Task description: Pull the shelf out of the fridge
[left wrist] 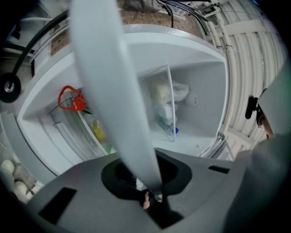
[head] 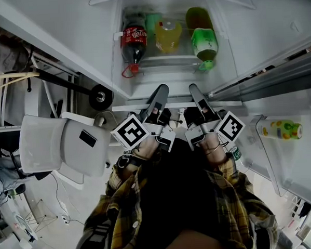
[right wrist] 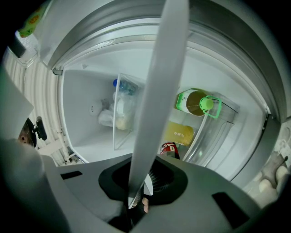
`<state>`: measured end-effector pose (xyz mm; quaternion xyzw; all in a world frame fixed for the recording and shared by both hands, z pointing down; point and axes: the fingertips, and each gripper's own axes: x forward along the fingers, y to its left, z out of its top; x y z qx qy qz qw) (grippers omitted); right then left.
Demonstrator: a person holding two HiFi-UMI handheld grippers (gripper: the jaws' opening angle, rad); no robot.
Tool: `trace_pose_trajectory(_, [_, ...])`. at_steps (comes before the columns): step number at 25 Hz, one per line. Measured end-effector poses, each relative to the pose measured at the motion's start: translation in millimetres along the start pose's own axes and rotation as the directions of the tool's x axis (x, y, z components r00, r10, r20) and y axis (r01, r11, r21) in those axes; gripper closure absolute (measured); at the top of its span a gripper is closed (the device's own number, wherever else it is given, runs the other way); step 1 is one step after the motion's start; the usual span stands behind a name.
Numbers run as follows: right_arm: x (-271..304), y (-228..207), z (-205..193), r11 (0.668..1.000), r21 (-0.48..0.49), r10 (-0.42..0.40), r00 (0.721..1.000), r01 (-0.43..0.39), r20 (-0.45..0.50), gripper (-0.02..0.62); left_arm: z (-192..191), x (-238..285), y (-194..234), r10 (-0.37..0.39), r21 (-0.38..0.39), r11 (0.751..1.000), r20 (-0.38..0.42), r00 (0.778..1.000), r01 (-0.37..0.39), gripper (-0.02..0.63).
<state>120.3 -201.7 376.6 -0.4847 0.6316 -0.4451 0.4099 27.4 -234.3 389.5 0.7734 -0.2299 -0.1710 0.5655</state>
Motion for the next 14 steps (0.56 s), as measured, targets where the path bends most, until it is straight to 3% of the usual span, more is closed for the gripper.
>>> trace_pose_trajectory(9, [0.9,0.8,1.4,1.0,-0.003,0.005,1.0,-0.005,-0.007,0.548,2.7,2.5,-5.0,-0.028,0.031,0.999,0.004,1.0,0.028,0.555])
trace_pose_trajectory(14, [0.6,0.7,2.2,1.0,0.001,0.007,1.0,-0.007,-0.005,0.548,-0.9,1.1,-0.8,0.003,-0.026,1.0,0.008,1.0,-0.003,0.555])
